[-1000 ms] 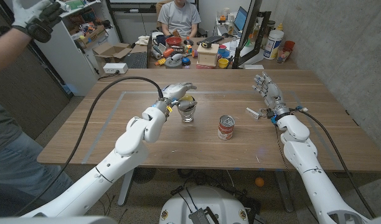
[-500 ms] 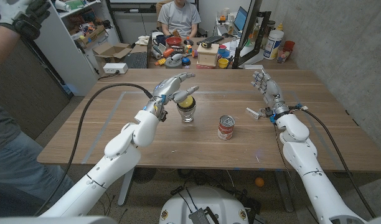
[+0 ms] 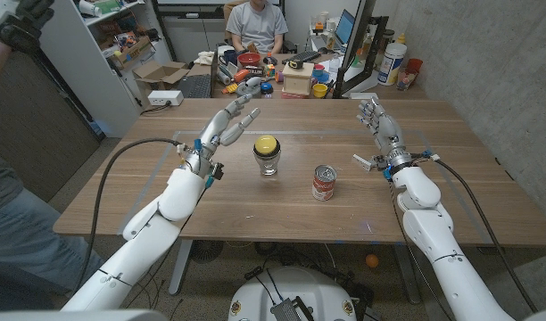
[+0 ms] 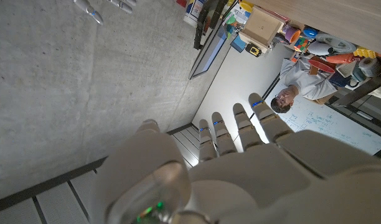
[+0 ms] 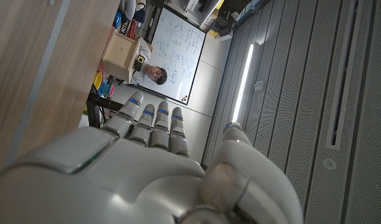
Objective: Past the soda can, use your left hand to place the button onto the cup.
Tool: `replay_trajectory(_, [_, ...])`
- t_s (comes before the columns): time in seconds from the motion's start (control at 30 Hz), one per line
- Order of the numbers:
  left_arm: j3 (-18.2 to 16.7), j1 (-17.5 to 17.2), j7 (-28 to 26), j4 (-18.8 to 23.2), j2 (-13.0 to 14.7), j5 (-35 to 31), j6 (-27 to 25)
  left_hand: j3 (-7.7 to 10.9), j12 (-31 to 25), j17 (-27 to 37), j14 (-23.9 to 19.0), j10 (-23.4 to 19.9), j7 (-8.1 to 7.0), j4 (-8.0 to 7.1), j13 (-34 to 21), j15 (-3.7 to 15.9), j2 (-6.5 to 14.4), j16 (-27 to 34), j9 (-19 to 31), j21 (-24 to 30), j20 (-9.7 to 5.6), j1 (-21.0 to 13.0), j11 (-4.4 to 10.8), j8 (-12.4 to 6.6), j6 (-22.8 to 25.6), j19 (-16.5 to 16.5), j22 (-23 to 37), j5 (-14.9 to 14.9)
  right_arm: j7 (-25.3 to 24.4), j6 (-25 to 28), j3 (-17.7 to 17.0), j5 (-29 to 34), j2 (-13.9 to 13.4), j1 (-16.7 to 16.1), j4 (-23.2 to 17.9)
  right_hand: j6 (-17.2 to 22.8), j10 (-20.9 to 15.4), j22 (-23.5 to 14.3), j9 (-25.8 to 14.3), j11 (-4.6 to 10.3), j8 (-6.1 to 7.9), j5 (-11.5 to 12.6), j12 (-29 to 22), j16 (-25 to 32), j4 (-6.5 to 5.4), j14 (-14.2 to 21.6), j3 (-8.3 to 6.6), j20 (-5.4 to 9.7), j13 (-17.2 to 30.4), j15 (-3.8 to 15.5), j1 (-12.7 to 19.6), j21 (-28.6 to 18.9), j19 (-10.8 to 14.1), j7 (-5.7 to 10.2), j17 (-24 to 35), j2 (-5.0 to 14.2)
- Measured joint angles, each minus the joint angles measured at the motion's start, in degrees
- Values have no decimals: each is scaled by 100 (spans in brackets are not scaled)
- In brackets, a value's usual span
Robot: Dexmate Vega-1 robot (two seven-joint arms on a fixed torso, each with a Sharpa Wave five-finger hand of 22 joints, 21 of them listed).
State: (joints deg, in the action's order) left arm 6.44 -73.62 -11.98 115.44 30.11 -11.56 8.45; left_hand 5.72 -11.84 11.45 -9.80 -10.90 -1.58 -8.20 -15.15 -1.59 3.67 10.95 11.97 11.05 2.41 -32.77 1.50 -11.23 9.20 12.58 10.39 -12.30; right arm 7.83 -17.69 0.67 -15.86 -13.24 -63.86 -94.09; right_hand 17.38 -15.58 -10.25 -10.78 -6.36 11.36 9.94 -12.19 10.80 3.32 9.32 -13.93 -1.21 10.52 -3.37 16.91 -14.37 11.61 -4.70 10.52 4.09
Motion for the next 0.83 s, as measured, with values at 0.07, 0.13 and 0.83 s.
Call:
replay_trajectory(0.07, [-133, -67, 33, -73, -25, 240, 117, -19, 0, 0, 38, 9, 60, -6, 25, 38, -19, 0, 0, 2, -62, 19, -9, 20, -59, -24, -1, -22, -63, -36, 23, 34, -2, -38, -61, 18, -9, 0, 0, -8, 18, 0, 0, 0, 0, 0, 0, 0, 0, 0, 0, 20, 0, -46, 0, 0])
replay_trajectory(0.13, [-256, -110, 161, -151, -49, 743, 320, -49, 0, 0, 51, 10, 120, 2, 46, 50, -56, 0, -19, 2, -102, 56, -8, 22, -103, -64, -1, -22, -132, -68, 73, 73, -10, -113, -181, 22, -20, 0, 0, 2, 18, 0, 0, 0, 0, 0, 0, 0, 0, 0, 0, 20, 0, -64, 0, 0])
replay_trajectory(0.83, [-903, -238, 1127, -611, -55, 2882, 859, -179, 42, -26, 190, 143, 115, -8, 132, 70, -109, -36, -25, -47, 30, 215, 4, 20, -141, -357, 0, -85, -970, -316, 533, 576, -122, -727, -1086, 31, -50, -29, 0, 31, 18, 0, 0, 0, 0, 0, 0, 20, 0, 0, 0, 42, -21, -73, 0, 0])
